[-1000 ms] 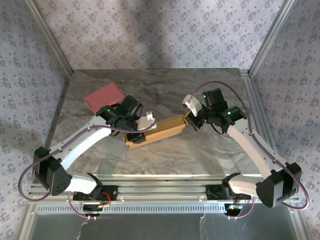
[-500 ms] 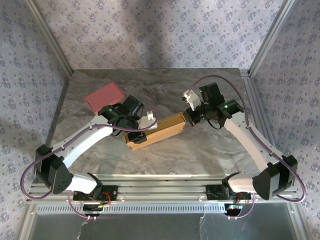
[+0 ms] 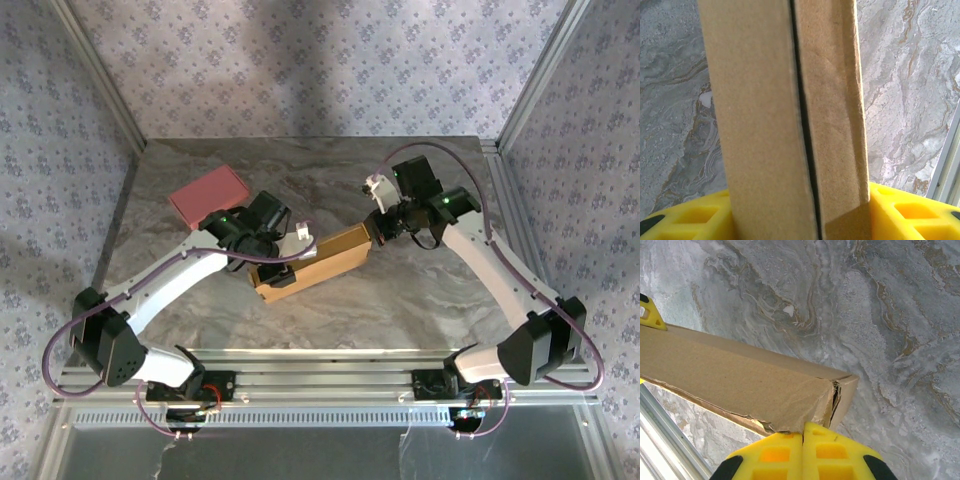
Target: Fold the paper box
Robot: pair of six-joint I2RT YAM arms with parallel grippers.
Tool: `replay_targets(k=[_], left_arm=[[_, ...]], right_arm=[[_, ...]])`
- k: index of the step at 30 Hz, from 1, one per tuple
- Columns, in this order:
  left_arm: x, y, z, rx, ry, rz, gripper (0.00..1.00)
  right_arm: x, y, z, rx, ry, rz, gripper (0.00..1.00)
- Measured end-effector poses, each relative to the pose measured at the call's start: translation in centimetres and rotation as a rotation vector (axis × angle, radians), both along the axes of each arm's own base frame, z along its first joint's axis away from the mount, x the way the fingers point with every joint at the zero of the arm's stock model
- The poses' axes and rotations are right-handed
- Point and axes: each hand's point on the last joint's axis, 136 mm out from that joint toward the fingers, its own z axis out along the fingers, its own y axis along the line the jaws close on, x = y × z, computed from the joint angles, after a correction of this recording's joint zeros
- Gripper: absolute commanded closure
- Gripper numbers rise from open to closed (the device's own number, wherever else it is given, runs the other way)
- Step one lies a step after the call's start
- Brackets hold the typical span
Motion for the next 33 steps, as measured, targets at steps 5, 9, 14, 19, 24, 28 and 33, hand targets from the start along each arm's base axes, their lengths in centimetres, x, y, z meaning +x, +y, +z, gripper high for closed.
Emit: replay_targets(k=[5, 9, 14, 19, 24, 28, 33], left_arm=[[0.0, 0.0, 0.0, 0.001, 0.001, 0.0, 0.45], [-0.1, -0.1, 0.0, 0.001, 0.002, -0.004, 0.45], [-0.1, -0.1, -0.2, 0.003, 0.004, -0.005, 0.47], [0.0, -0.1, -0.1, 0.002, 0.002, 0.0, 0.47], [0.5, -0.1, -0.1, 0.005, -0.015, 0.026, 0.44], [1.2, -0.2, -0.2, -0.004, -0.039, 0.057, 0.43], [1.3, -0.3, -0.2, -0.016, -0.045, 0.078, 0.46]], right_arm=[[0.0, -0.1, -1.0, -0.009, -0.004, -0.004, 1.0], [-0.7, -0.5, -2.7, -0.018, -0.009, 0.001, 1.0], [-1.1, -0.8, -3.1, 0.001, -0.088, 0.018, 1.0], [-1.2, -0.8, -3.4, 0.018, -0.139, 0.025, 1.0], [-1.8, -1.0, -3.6, 0.035, -0.197, 0.024, 1.0], [-2.2, -1.2, -3.8, 0.036, -0.235, 0.022, 1.0], [-2.6, -1.2, -4.2, 0.019, -0.279, 0.024, 1.0]])
